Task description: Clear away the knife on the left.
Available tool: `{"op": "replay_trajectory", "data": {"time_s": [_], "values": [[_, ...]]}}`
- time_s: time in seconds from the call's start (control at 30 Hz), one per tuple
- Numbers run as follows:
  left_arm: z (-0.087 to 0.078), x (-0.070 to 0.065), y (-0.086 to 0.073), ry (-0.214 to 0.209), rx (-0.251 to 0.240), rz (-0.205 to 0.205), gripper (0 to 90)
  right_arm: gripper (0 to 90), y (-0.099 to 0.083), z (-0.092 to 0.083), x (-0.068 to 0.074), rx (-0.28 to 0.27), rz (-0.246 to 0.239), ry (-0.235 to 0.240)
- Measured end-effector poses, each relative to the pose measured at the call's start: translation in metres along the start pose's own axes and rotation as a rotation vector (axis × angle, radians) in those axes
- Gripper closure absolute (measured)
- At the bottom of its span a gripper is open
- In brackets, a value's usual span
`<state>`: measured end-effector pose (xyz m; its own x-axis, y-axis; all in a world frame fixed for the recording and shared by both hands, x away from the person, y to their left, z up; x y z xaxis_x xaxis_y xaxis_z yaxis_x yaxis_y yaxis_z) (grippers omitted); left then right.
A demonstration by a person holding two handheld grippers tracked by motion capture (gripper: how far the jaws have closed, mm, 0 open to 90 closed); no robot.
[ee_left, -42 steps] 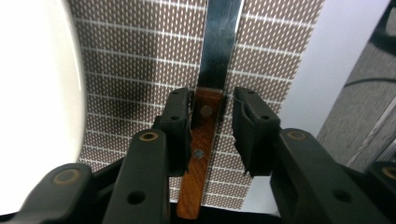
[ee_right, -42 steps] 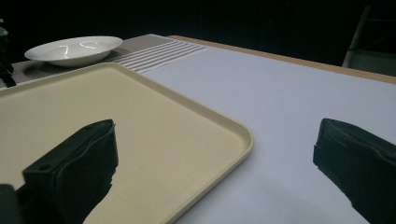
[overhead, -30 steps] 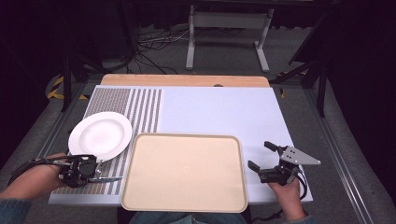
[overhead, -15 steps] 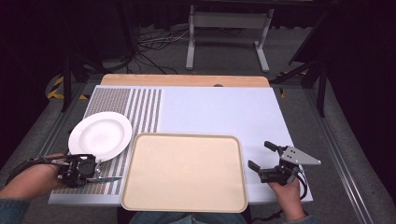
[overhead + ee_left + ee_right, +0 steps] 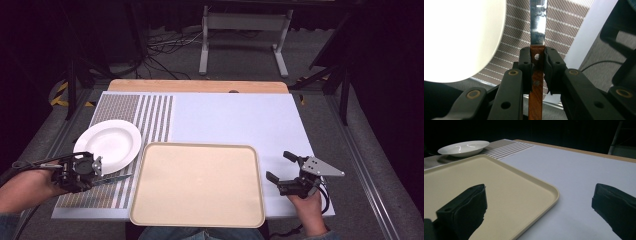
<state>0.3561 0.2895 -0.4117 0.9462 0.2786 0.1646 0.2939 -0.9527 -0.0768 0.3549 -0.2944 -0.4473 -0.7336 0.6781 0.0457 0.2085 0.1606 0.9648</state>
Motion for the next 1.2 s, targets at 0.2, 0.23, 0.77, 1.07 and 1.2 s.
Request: {"op": "replay_trajectory", "data": {"time_s": [0.2, 0.23, 0.77, 1.07, 1.2], "values": [[-0.013, 0.004, 0.004, -0.028, -0.158, -0.115, 77.7, 0.5, 0.001, -0.002, 0.000, -0.018, 0.006, -0.001], [-0.014, 0.004, 0.005, -0.030, -0.178, -0.129, 77.7, 0.5, 0.001, -0.002, -0.001, -0.018, 0.009, -0.003], [-0.029, 0.002, 0.018, -0.102, -0.242, -0.355, 77.7, 0.5, 0.000, -0.001, -0.003, -0.022, 0.040, 0.010], [-0.031, -0.003, 0.029, -0.157, -0.293, -0.413, 77.7, 0.5, 0.000, -0.001, -0.004, -0.022, 0.059, 0.013], [-0.029, -0.007, 0.036, -0.177, -0.322, -0.415, 77.7, 0.5, 0.000, -0.001, -0.004, -0.021, 0.059, 0.016]]}}
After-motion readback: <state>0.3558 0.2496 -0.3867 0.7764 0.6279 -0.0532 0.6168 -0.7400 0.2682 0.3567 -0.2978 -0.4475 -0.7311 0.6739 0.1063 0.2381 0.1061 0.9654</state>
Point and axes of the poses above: each handheld gripper's, and its own axes: z roughly forward along the jaws, y roughly out of its top, x roughly to its left, the point moved 4 cm from there along z, roughly forward along the jaws, and after that the axes turned 4 degrees about y, right-handed, at the moved point
